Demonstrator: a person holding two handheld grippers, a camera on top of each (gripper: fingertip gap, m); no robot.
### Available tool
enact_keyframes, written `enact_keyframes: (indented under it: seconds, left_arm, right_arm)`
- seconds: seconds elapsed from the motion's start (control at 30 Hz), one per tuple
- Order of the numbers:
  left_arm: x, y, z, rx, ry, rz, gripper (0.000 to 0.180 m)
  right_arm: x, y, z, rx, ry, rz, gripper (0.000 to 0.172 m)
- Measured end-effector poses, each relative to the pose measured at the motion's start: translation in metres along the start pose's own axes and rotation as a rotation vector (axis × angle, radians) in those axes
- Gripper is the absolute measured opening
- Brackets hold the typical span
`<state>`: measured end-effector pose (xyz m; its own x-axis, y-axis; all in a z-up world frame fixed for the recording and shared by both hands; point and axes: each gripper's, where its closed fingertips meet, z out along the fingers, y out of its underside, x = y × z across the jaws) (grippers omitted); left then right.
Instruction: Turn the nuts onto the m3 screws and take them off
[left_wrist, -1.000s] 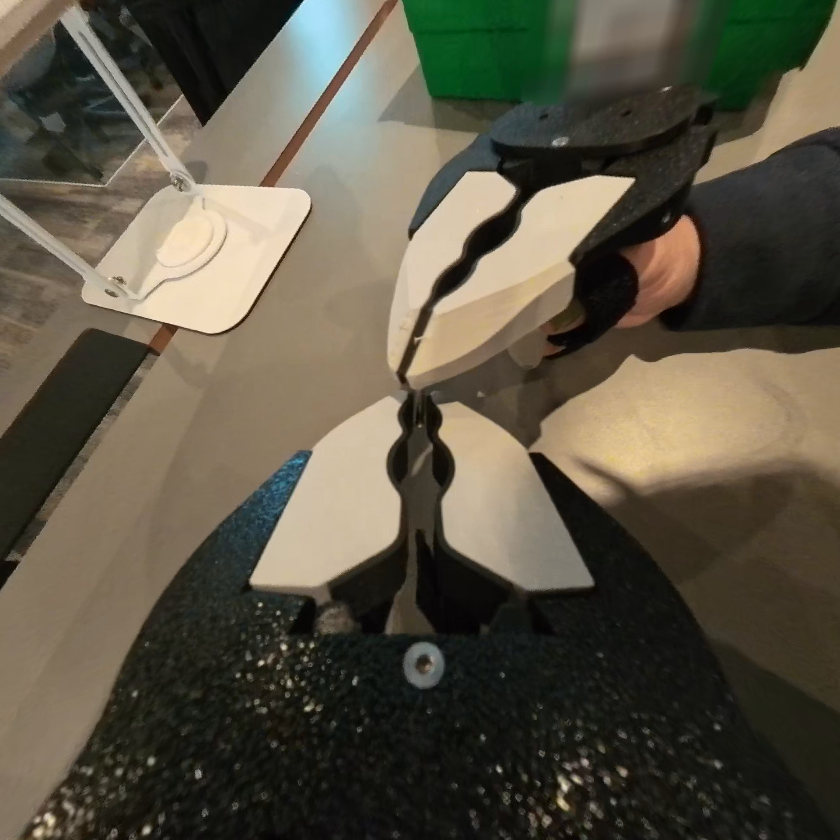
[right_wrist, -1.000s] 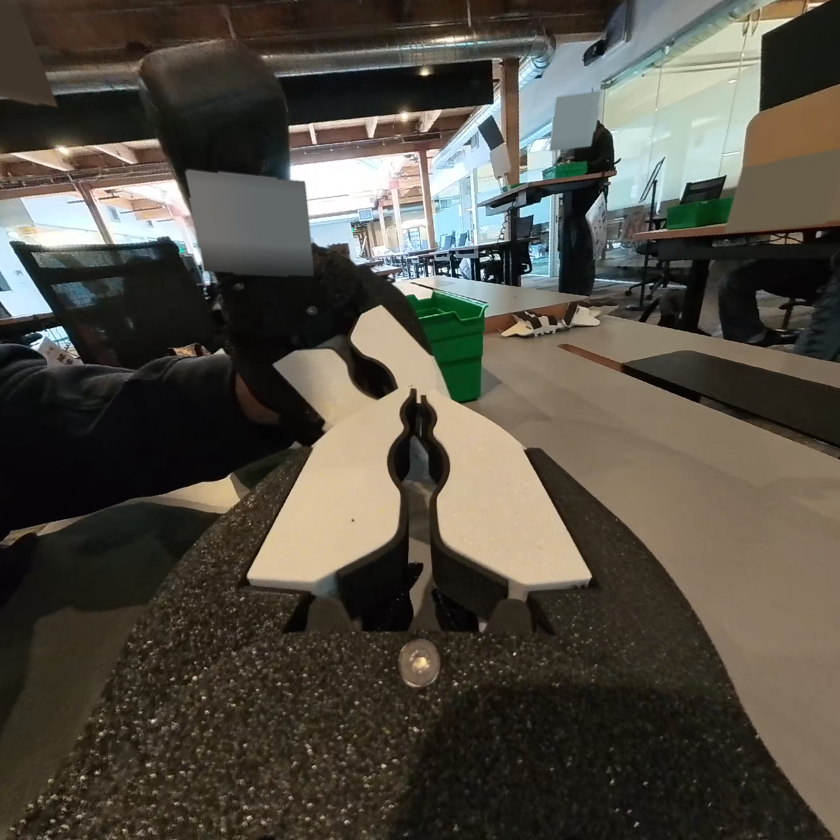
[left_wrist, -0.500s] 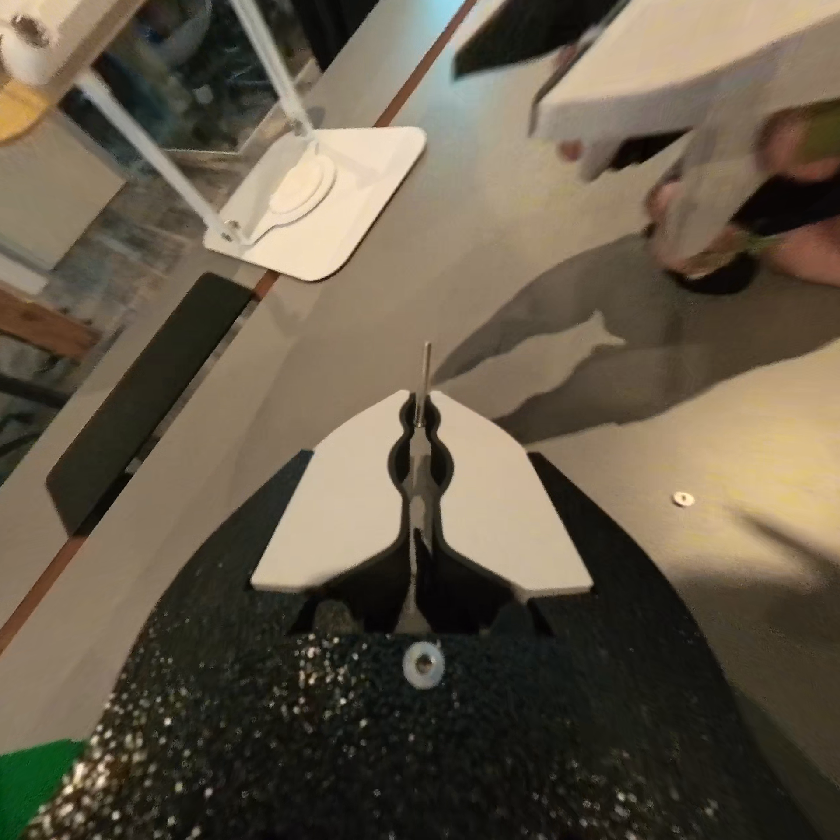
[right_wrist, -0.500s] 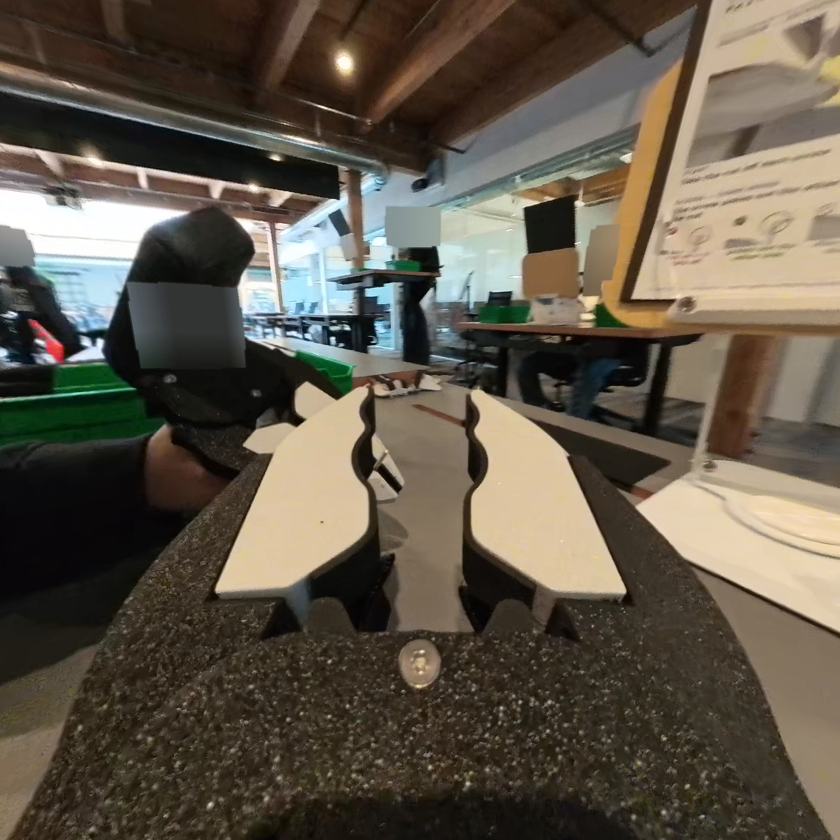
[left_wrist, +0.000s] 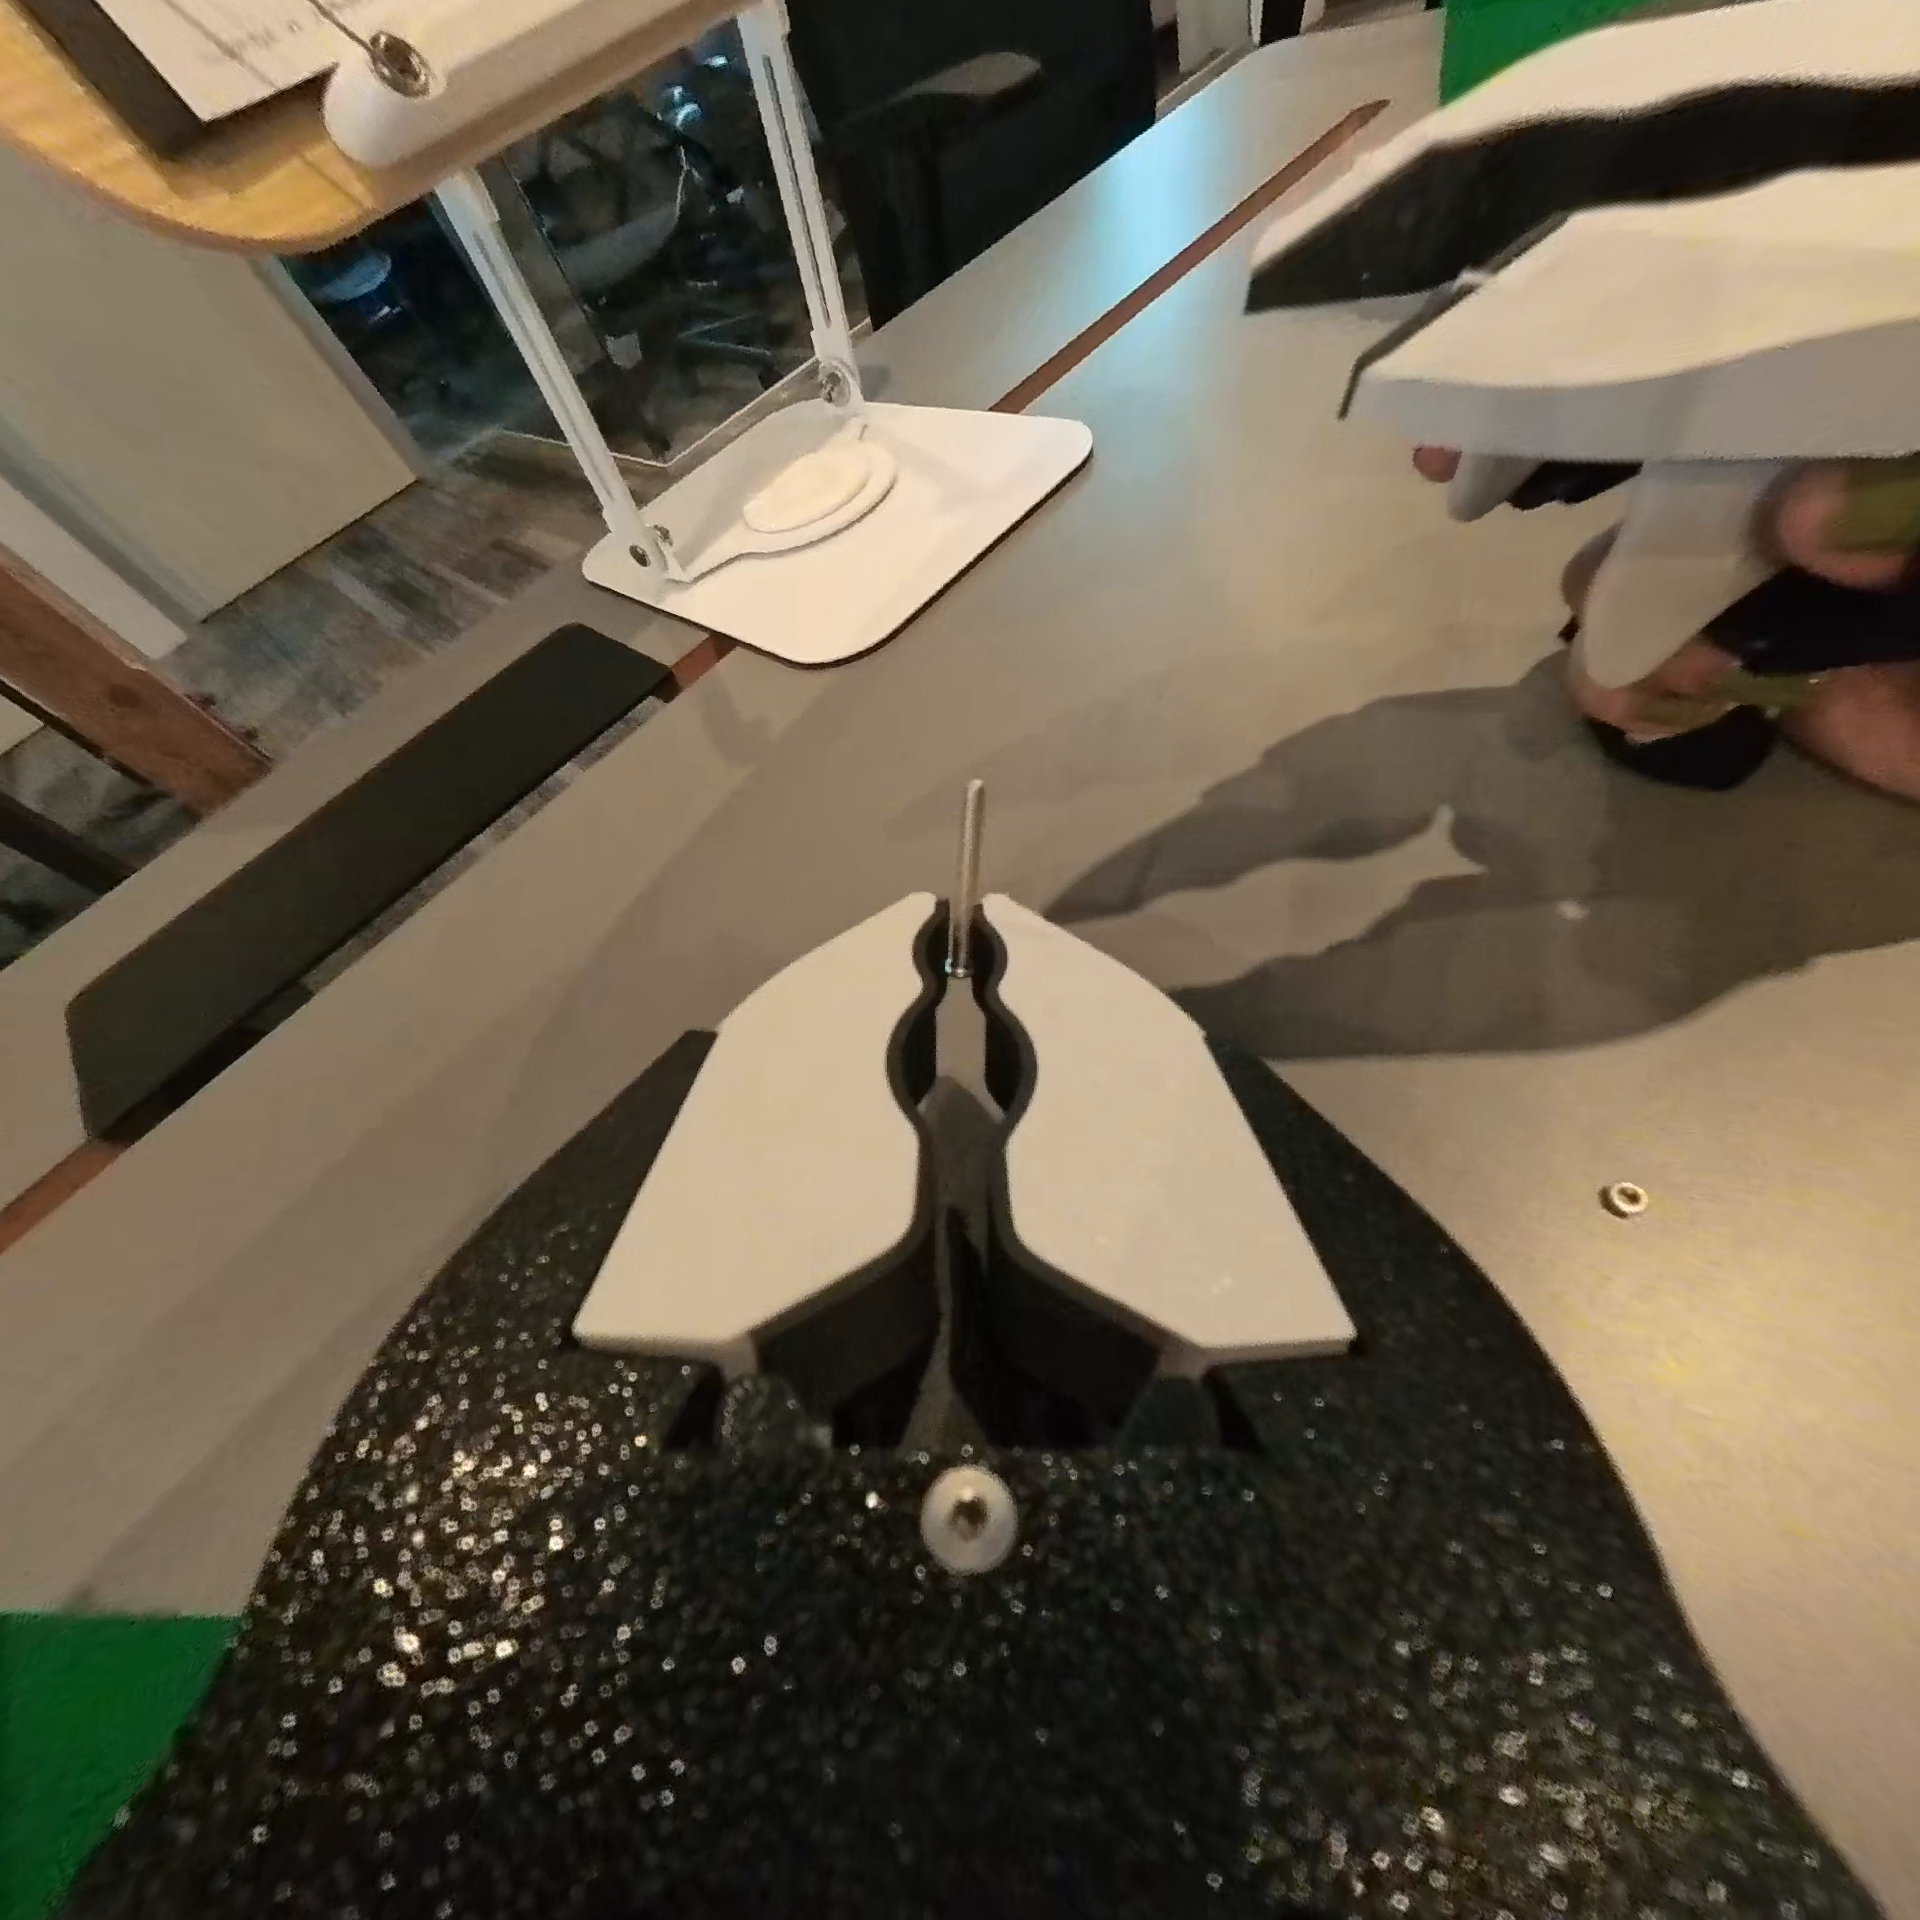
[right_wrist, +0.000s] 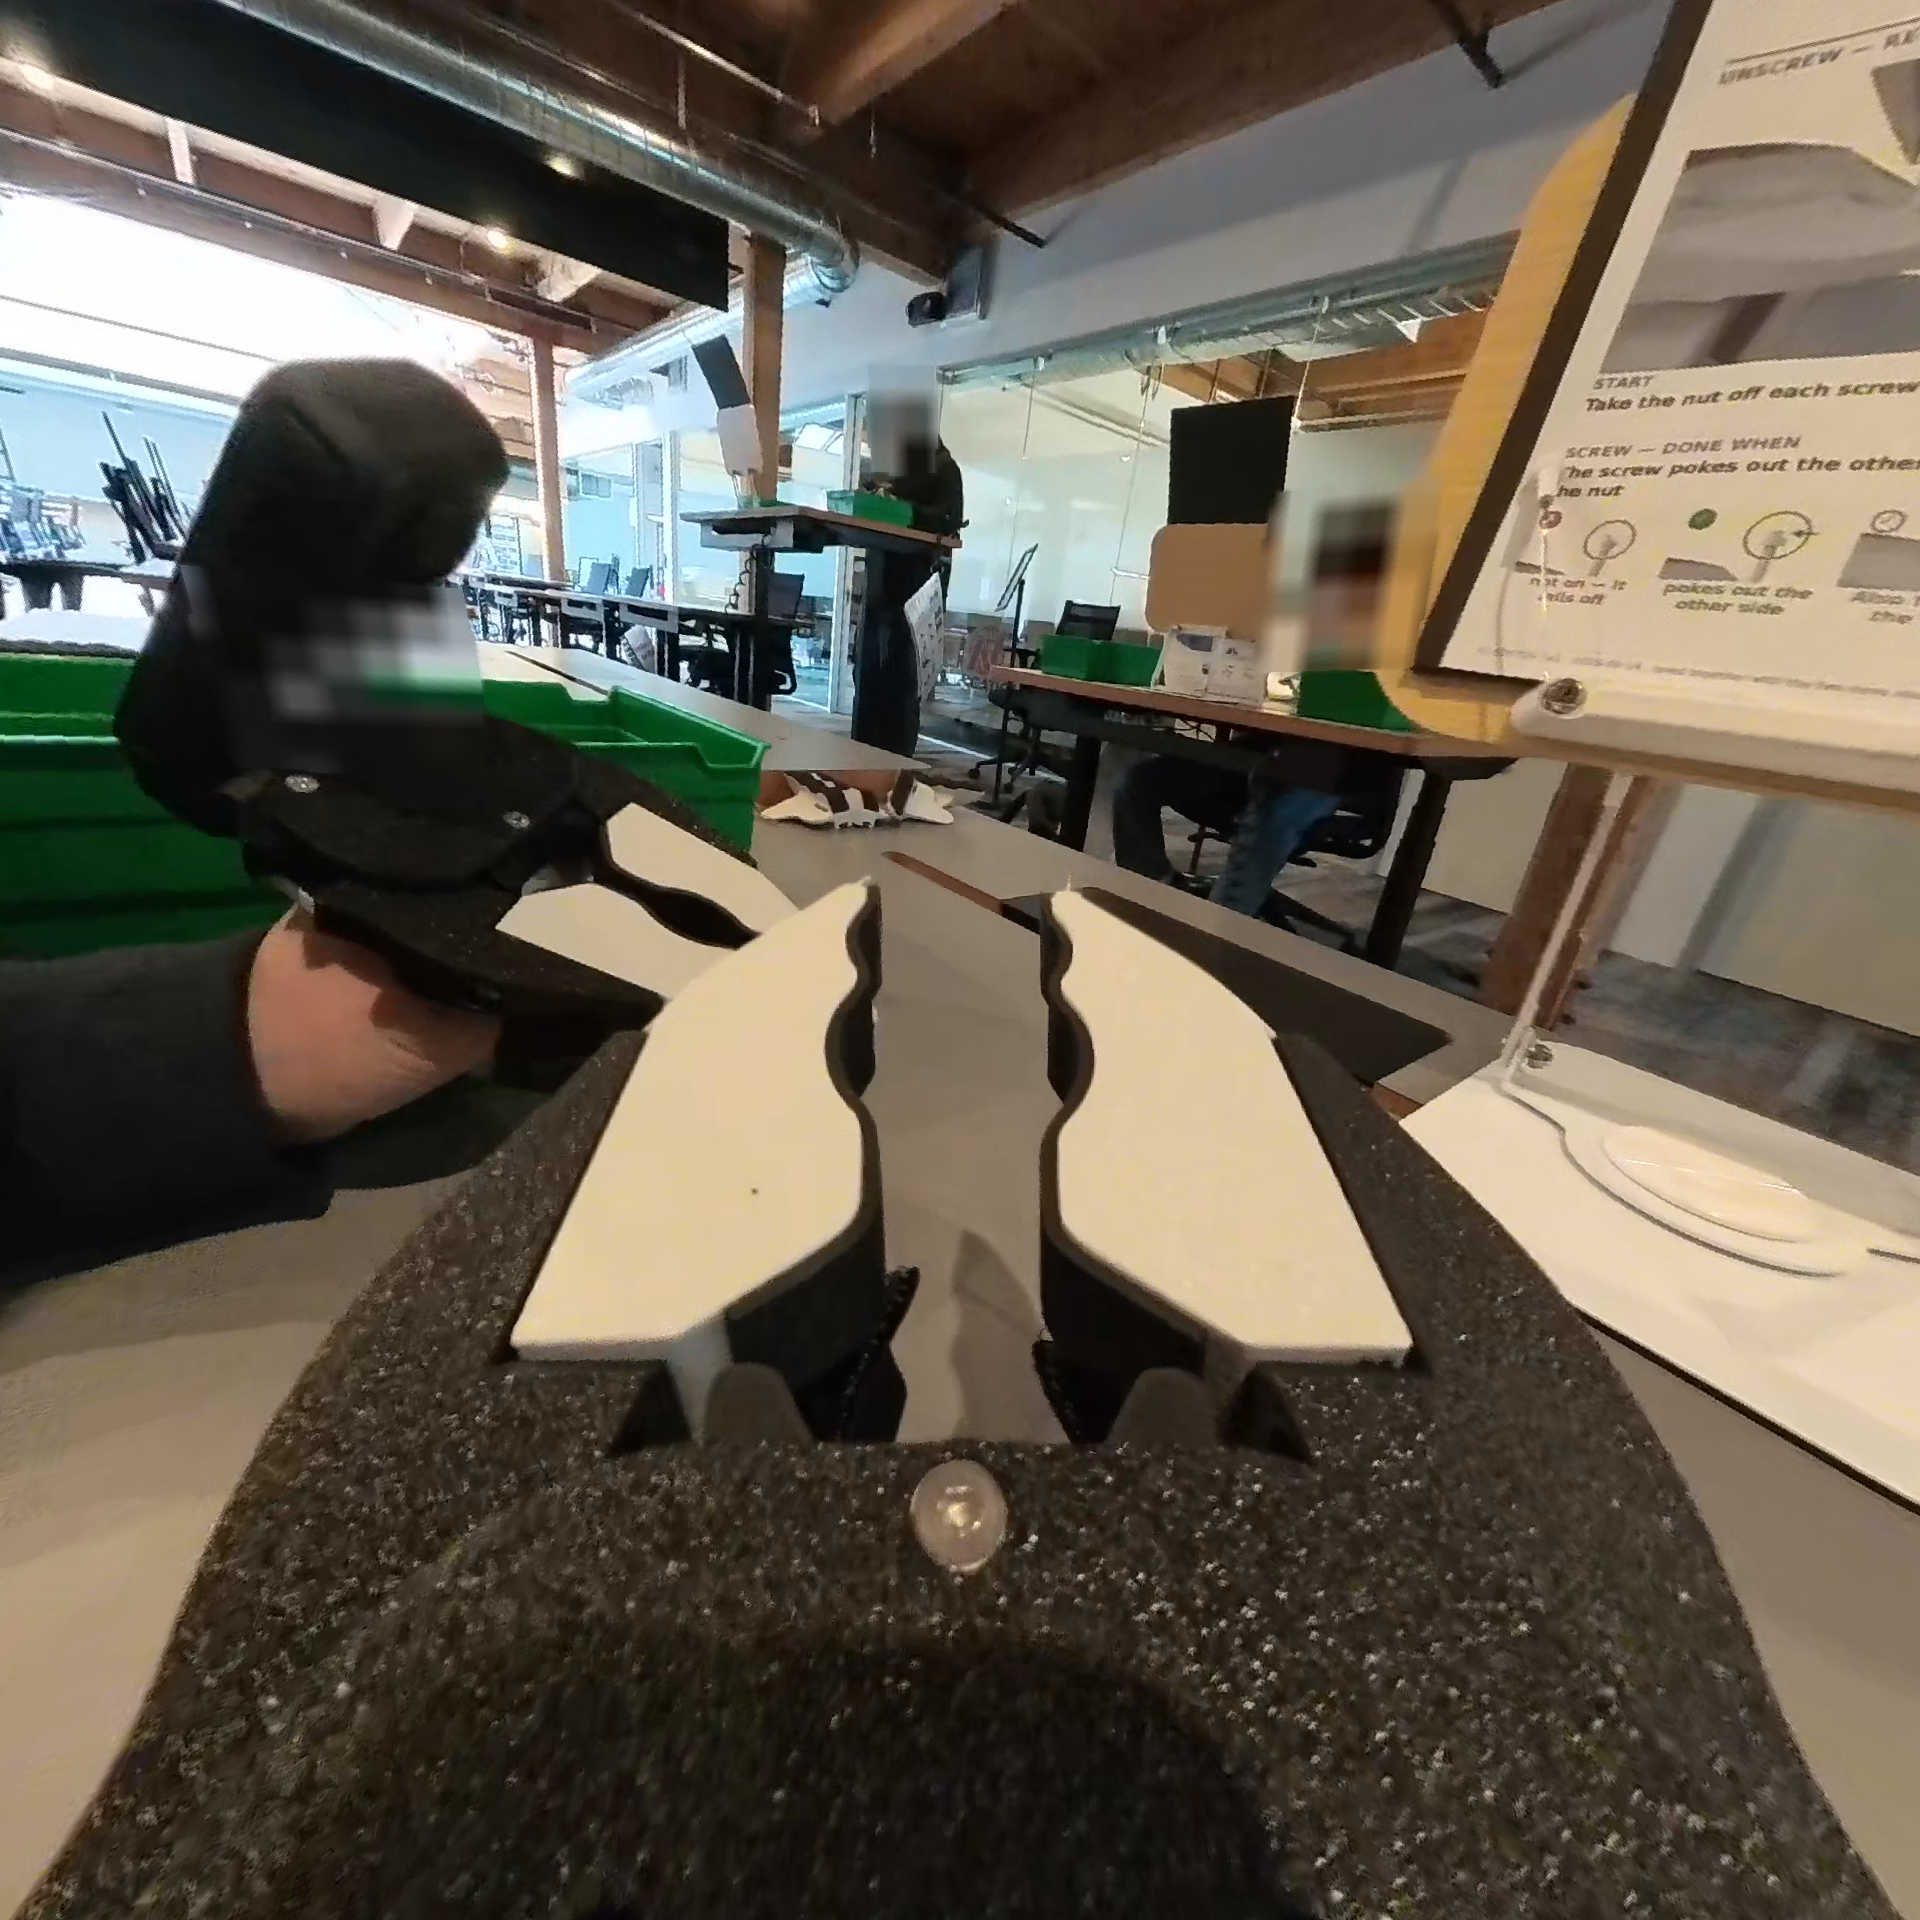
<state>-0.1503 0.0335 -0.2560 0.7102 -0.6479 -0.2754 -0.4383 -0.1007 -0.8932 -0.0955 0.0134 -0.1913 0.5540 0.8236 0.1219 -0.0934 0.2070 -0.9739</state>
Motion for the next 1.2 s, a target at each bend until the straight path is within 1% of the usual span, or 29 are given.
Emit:
enact_keyframes:
  seconds: [0.07, 0.17, 0.3, 0.43, 0.57, 0.63, 0.7, 0.73, 0.8, 0.87, 0.93, 1.2]
  left_arm:
    - [0.004, 0.001, 0.0, 0.001, 0.035, -0.017, 0.003]
    - [0.01, 0.001, 0.0, 0.007, 0.109, -0.088, 0.003]
    - [0.004, 0.005, -0.001, 0.003, 0.132, -0.137, 0.003]
    - [-0.002, 0.006, -0.002, 0.019, 0.13, -0.165, 0.003]
    - [0.006, 0.003, 0.001, 0.026, 0.156, -0.132, 0.003]
    - [0.014, 0.004, 0.003, 0.004, 0.181, -0.101, 0.003]
    - [0.019, 0.005, 0.005, -0.014, 0.193, -0.071, 0.003]
    - [0.021, 0.005, 0.006, -0.019, 0.199, -0.058, 0.003]
    - [0.025, 0.008, 0.008, -0.043, 0.205, -0.027, 0.003]
    - [0.028, 0.012, 0.009, -0.072, 0.211, -0.003, 0.003]
    - [0.031, 0.016, 0.011, -0.101, 0.225, 0.0, 0.003]
    - [0.032, 0.026, 0.015, -0.172, 0.23, 0.008, 0.003]
  right_arm:
    - [-0.002, 0.001, 0.0, -0.014, -0.003, -0.014, 0.027]
    - [-0.009, 0.005, 0.002, -0.045, -0.032, -0.029, 0.026]
    - [-0.019, 0.009, 0.002, -0.076, -0.1, -0.028, 0.023]
    - [-0.038, 0.016, -0.005, -0.153, -0.274, 0.007, 0.012]
    - [-0.063, 0.036, -0.027, -0.345, -0.492, 0.019, 0.005]
    - [-0.075, 0.047, -0.036, -0.443, -0.579, 0.009, 0.005]
    - [-0.094, 0.053, -0.046, -0.52, -0.706, 0.043, 0.005]
    - [-0.1, 0.058, -0.048, -0.564, -0.73, 0.048, 0.008]
    - [-0.101, 0.071, -0.047, -0.631, -0.703, -0.029, 0.015]
    - [-0.096, 0.073, -0.043, -0.623, -0.651, -0.084, 0.017]
    - [-0.092, 0.072, -0.043, -0.62, -0.626, -0.078, 0.018]
    - [-0.083, 0.082, -0.052, -0.709, -0.616, -0.046, 0.022]
